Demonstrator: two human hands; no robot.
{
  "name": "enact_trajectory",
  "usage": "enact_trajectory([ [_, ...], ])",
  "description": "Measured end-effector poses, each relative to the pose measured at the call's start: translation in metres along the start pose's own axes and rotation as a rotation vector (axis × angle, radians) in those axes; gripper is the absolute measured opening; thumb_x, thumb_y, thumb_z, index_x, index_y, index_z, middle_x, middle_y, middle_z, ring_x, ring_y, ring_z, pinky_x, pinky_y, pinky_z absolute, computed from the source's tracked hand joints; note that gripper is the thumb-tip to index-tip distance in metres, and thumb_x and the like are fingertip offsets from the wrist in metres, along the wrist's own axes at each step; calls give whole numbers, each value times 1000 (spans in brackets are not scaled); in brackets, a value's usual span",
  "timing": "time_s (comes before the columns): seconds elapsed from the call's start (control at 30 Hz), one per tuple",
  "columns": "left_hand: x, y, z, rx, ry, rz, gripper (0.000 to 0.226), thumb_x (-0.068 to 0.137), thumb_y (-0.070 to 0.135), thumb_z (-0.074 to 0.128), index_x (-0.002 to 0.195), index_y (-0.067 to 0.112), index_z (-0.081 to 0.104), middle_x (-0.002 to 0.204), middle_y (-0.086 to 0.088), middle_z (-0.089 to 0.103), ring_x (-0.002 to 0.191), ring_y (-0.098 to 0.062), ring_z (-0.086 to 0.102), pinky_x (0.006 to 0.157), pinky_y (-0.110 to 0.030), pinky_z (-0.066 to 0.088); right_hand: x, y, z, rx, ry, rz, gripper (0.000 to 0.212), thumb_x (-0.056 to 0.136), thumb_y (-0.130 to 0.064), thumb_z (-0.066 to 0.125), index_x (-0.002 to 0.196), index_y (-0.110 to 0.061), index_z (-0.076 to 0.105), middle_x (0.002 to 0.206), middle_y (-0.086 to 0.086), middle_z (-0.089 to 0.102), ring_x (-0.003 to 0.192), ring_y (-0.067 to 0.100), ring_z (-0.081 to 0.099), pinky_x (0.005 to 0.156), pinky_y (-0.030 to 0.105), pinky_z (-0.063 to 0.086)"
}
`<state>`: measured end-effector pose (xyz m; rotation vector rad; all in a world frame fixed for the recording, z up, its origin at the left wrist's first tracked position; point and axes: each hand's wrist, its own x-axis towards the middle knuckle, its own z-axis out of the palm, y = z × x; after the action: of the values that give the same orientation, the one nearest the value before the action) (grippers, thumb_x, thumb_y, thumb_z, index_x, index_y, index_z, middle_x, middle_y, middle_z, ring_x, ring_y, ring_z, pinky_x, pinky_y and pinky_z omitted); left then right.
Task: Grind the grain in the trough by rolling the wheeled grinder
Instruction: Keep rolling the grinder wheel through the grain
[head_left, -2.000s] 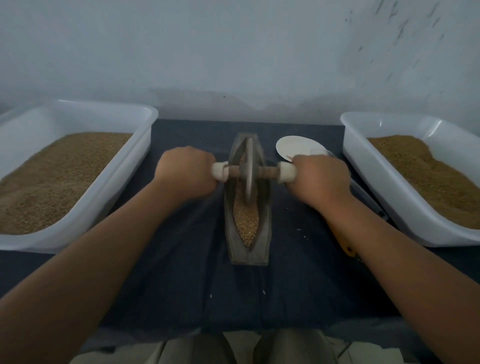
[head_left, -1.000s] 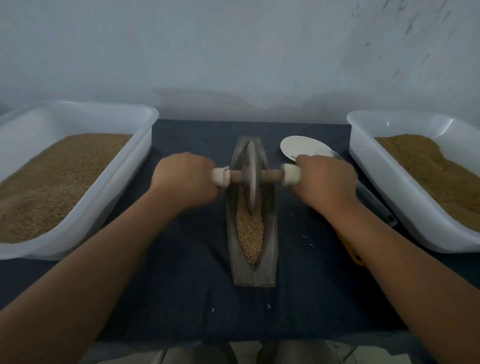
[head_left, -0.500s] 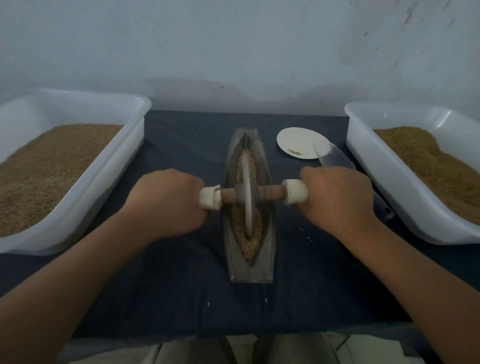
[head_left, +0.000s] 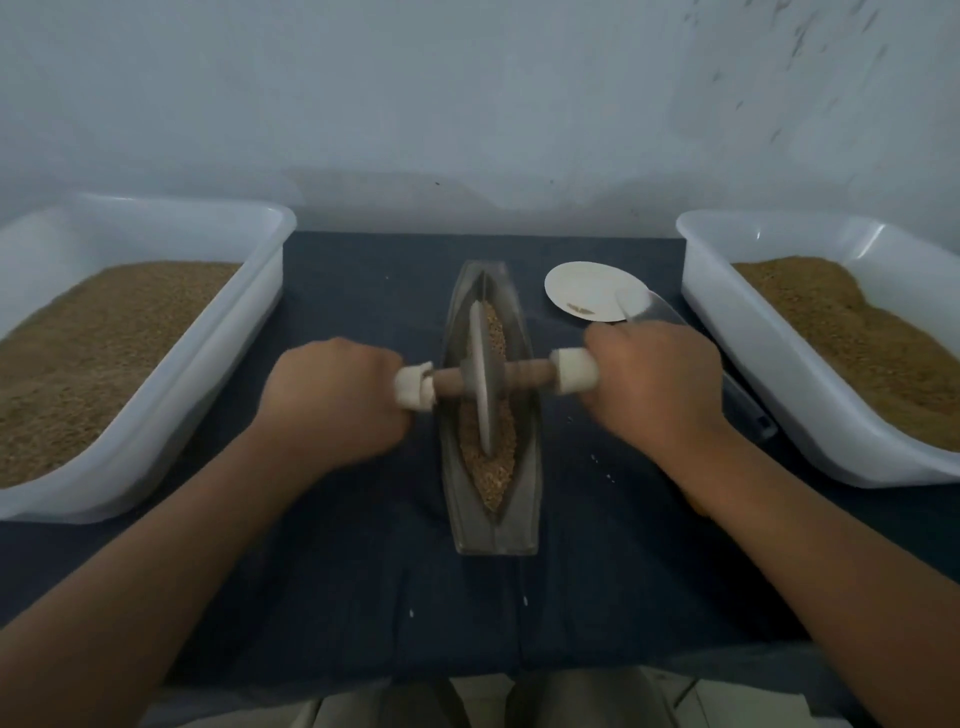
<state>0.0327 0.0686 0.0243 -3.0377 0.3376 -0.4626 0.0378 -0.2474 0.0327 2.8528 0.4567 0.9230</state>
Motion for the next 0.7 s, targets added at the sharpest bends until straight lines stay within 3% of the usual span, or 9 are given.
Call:
enact_trajectory([
  [0.1,-10,0,-7,51,52,76,36,78,55,62,60,31,43,51,12,44,42,-8,39,46,-21,21,-19,1,-1,91,21,13,35,75,-45,65,65,-27,37,54,-9,41,48,18,28,49,19,10],
  [0.3,77,2,-9,68,-31,32,29,76,55,54,67,28,57,65,8,54,60,-22,52,59,-31,42,32,7,42,31,-97,209,28,88,-46,63,76,-24,53,58,-9,40,56,24,46,50,25,19],
  [0.4,93,1,-4,13,-50,-18,36,83,59,55,68,26,60,70,6,60,65,-24,58,63,-34,45,57,6,42,12,-110,210,20,84,-35,61,73,-18,57,60,-4,48,59,26,52,51,27,23],
  [0.5,70,2,-2,15,-46,-7,32,84,54,54,69,26,56,70,7,59,65,-23,59,62,-33,45,43,3,26,-23,-119,164,27,81,-41,66,70,-18,59,58,-6,45,57,24,49,50,25,18],
  [0.6,26,0,-5,71,0,85,31,79,56,55,64,30,49,59,11,51,51,-13,49,51,-26,36,0,2,4,-7,-108,83,32,78,-51,69,68,-26,51,53,-12,33,47,19,38,45,22,21],
  [0.7,-2,-3,-7,109,68,154,36,73,57,62,59,33,40,49,13,41,42,-7,38,46,-20,23,-31,1,-9,58,-128,63,33,75,-54,71,69,-27,52,52,-10,43,44,18,45,42,24,34],
])
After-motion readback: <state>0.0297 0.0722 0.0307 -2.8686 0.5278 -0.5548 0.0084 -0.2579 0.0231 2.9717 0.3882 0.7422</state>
